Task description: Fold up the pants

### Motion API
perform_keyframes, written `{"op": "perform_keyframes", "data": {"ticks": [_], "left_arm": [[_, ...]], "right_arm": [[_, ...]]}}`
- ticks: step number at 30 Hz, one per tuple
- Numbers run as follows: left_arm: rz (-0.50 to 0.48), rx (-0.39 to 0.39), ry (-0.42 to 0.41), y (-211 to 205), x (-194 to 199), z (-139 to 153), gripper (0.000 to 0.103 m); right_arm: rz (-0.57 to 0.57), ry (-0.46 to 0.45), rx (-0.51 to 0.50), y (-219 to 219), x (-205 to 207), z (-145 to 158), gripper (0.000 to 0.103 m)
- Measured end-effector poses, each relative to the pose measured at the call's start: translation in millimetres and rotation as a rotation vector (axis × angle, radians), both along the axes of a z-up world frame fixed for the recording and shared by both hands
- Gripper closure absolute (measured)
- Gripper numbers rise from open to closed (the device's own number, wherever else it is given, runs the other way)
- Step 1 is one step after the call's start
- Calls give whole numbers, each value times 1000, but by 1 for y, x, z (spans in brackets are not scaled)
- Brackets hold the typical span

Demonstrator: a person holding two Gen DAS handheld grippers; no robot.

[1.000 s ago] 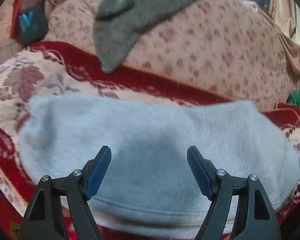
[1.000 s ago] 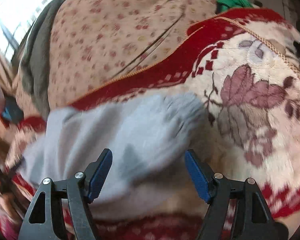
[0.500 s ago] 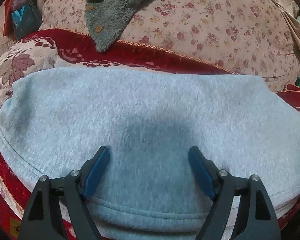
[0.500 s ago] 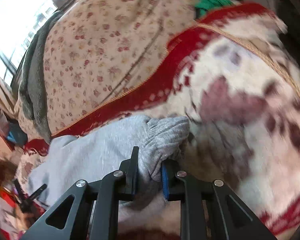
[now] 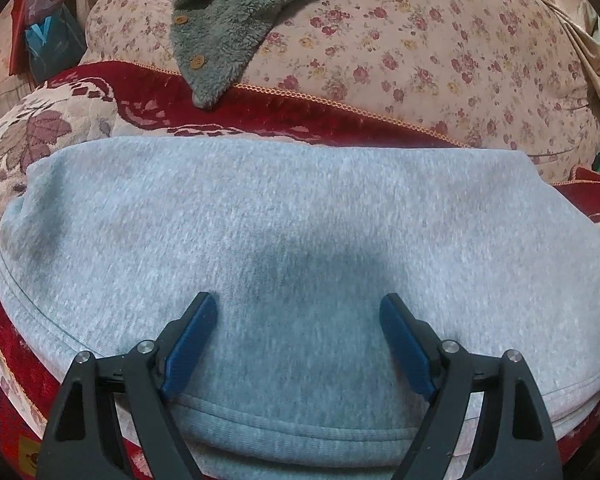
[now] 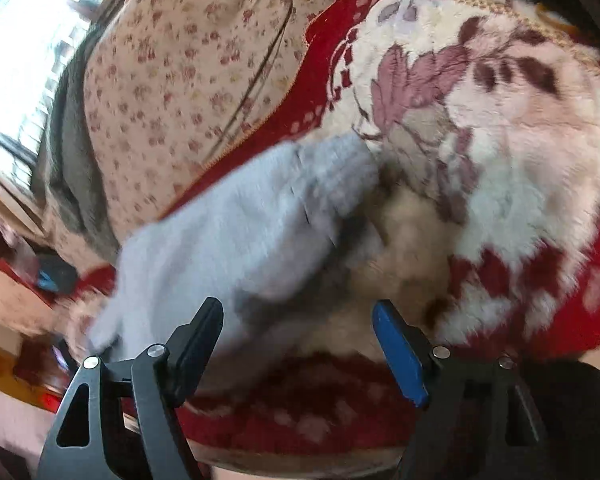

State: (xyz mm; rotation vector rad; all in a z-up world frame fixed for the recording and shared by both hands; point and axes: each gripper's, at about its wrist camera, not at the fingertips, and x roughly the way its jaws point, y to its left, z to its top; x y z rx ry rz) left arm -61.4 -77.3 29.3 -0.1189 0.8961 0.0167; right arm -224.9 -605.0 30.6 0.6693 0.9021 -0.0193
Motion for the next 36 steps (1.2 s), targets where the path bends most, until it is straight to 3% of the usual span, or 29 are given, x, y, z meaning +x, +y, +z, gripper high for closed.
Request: {"op": "perform_keyframes", "data": {"ticks": [3, 8, 10, 12, 16, 21, 22, 24, 26, 32, 36], "left_arm": [[0, 0, -1, 0, 0, 0, 19], [1, -6, 0, 2, 0, 1, 19], [0, -15, -1, 3, -1, 1, 19], [0, -22, -3, 3, -1, 2, 19], [2, -21, -6, 2, 0, 2, 17], [-3, -2, -9, -2, 1, 1, 13], [-3, -2, -11, -2, 1, 1, 13], [-5, -2, -13, -2, 0, 0, 13], [-5, -2, -12, -2, 1, 0, 13], [-14, -11, -13, -1, 0, 0, 13], [-17, -16, -16, -1, -1, 0, 13]], "right_arm": [[59, 30, -127, 10, -1, 2, 32], [116, 59, -234, 27, 28, -7, 50], [103, 33, -189, 25, 39, -5, 51], [75, 77, -145, 20, 49, -13, 50], [-8, 96, 84, 3, 49, -40, 44], [-39, 42, 189, -6, 57, -56, 43], [-35, 25, 196, -8, 58, -55, 46], [-17, -29, 224, -9, 62, -53, 78], [-14, -48, 219, -9, 62, -48, 85], [-5, -134, 144, -14, 23, -11, 89], [9, -75, 49, -5, 4, -8, 89]]}}
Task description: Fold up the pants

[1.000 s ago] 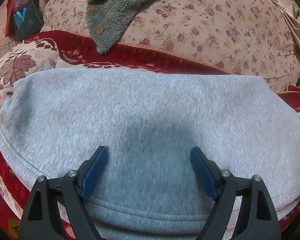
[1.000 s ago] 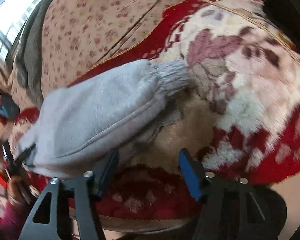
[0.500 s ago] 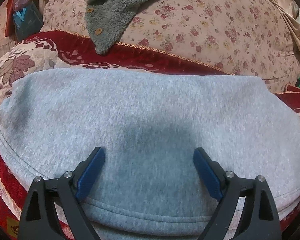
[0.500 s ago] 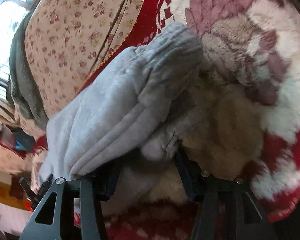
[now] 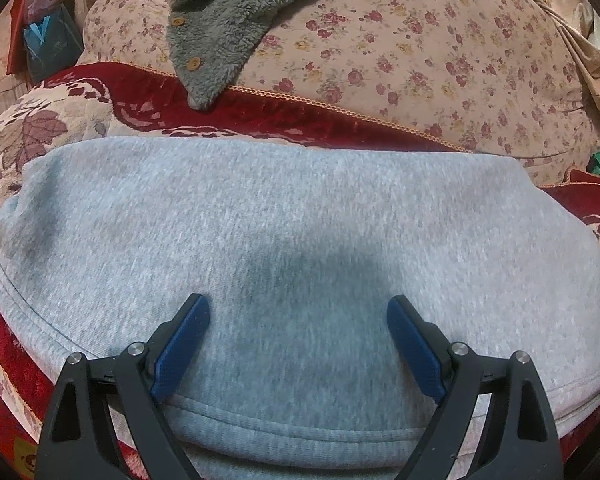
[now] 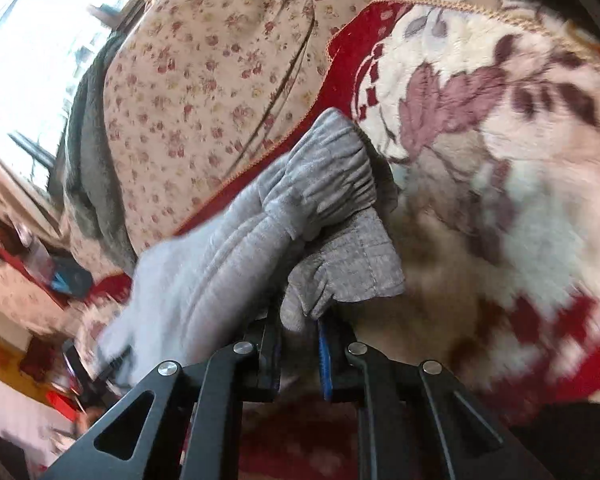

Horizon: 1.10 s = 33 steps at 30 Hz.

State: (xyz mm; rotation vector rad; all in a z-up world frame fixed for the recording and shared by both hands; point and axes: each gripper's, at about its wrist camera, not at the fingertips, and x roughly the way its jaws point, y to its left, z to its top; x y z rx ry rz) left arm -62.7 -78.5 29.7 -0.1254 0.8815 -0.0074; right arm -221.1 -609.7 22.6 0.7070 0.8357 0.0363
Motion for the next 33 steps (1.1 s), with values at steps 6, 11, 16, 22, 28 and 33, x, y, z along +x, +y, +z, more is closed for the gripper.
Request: {"op": "perform_keyframes", "data": {"ticks": [6, 11, 16, 22, 28, 33], "left_arm": [[14, -42, -25, 4, -7, 11, 13], [-5, -3, -99, -8, -12, 30, 13], [-76, 17, -118, -36, -8, 40, 13], [-118, -3, -90, -58, 3, 43, 13], [-177, -42, -152, -73, 14, 73, 13], [-221, -67, -166, -101, 34, 83, 13]], "right_arm": [[-37, 113, -17, 6, -5, -22, 77], [-14, 4, -34, -1, -26, 27, 40], [33, -19, 88, 9, 2, 27, 18], [56, -23, 120, 17, 33, 4, 85], [124, -98, 50, 14, -13, 49, 91], [130, 95, -37, 27, -17, 0, 91]]}}
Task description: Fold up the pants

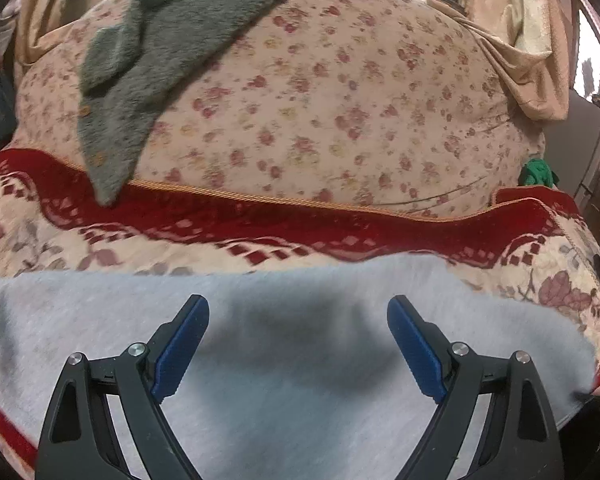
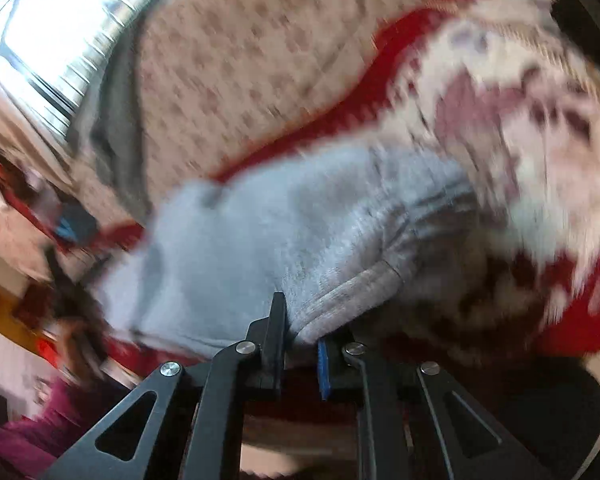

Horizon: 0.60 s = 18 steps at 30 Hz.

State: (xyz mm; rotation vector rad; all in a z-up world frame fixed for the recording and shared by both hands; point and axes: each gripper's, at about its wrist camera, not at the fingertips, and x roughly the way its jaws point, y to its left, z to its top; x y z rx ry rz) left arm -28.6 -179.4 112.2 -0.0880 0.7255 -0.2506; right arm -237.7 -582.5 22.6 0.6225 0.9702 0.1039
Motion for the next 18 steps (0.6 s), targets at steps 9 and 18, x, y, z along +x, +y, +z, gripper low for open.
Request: {"op": "perform_keyframes", "data": {"ticks": [9, 18], "left_arm": [[-80, 1, 23, -53, 31, -10, 13], [-402, 109, 52, -102, 61, -4, 10]], "right_arm": [[68, -14, -131, -9, -13, 46, 48], [492, -364, -441, 67, 90, 115, 16]]}}
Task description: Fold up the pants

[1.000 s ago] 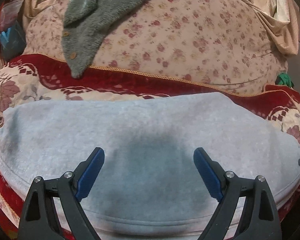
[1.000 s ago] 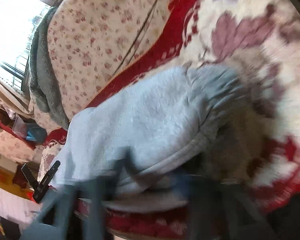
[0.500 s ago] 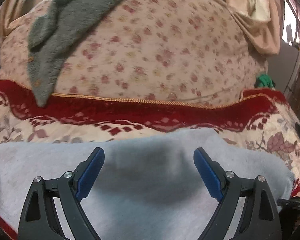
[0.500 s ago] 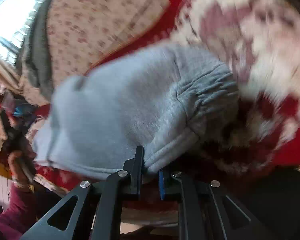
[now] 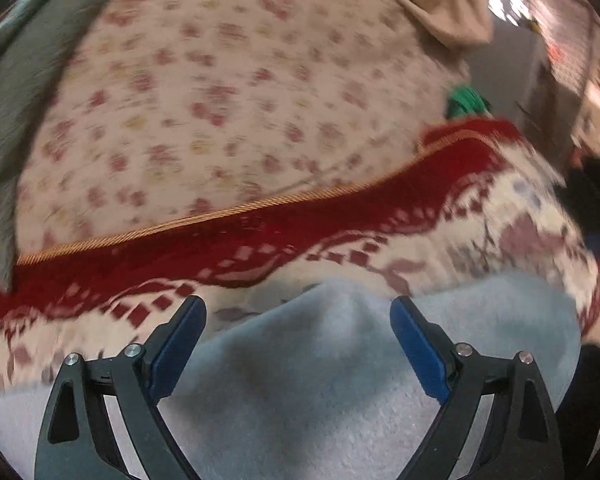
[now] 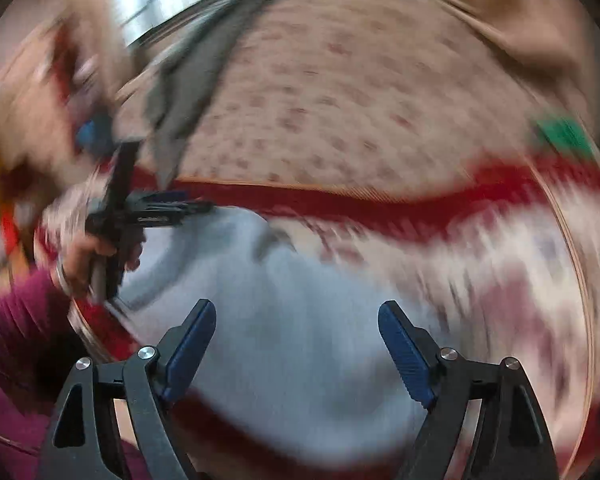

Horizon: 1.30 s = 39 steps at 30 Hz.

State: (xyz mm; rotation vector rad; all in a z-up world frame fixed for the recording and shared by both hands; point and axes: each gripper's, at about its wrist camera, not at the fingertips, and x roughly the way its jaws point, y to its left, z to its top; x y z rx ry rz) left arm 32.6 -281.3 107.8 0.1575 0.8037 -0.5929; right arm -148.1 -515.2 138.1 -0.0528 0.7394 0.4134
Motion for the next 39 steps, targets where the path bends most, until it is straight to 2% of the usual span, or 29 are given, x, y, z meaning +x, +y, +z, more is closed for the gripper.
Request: {"op": "perform_keyframes", "data": {"ticks": [2, 3, 5, 7, 9, 10, 13, 15, 16, 17, 18, 19, 20, 21, 22, 25, 27, 31, 33, 35, 39], "left_arm": [[-48, 35, 2, -7, 1, -3, 10], [-86, 50, 12, -11, 3, -5, 10], [-123, 64, 20, -14, 7, -8, 10], [-167, 74, 45, -16, 16, -14, 10], [-190, 99, 71, -20, 27, -23, 10], [-200, 117, 93, -23, 34, -30, 10], [-221, 127, 178, -30, 46, -50, 10], [-216, 132, 174, -33, 44, -55, 14], [-224, 133, 167, -33, 41, -54, 26], [-235, 132, 151, -33, 37, -52, 33], [-215, 145, 114, -32, 32, -48, 34], [-189, 158, 90, -31, 31, -48, 41], [-161, 167, 77, -30, 31, -51, 47], [-130, 170, 109, -30, 36, -63, 47], [-117, 162, 144, -30, 39, -71, 47], [-71, 76, 186, -19, 43, -78, 47], [-65, 77, 186, -17, 41, -75, 46], [-12, 113, 157, -14, 38, -72, 27], [13, 73, 170, -6, 35, -66, 24], [42, 34, 176, 6, 26, -60, 13], [132, 6, 132, 40, -2, -47, 13]], "right_arm": [[132, 78, -66, 20, 47, -22, 16], [193, 167, -105, 28, 75, -41, 16], [243, 282, -141, 31, 110, -69, 16], [249, 344, -151, 27, 131, -89, 17], [258, 435, -58, 22, 147, -109, 50], [253, 449, -55, 23, 148, -115, 73], [271, 374, -157, 35, 130, -114, 83], [256, 328, -202, 33, 119, -102, 90], [239, 298, -229, 30, 115, -93, 94], [217, 268, -258, 25, 109, -84, 96], [183, 236, -268, 16, 104, -73, 96], [138, 211, -279, 8, 102, -64, 99], [60, 178, -337, -5, 100, -62, 103], [21, 182, -340, -12, 105, -63, 103], [-35, 230, -270, -28, 109, -72, 103], [-88, 287, -179, -40, 111, -88, 103], [-61, 287, -137, -27, 104, -82, 100], [-24, 256, -54, 6, 98, -70, 99], [-31, 274, 47, 17, 98, -69, 99], [-41, 256, 120, 31, 94, -68, 98], [-21, 223, 183, 67, 86, -70, 98]]}}
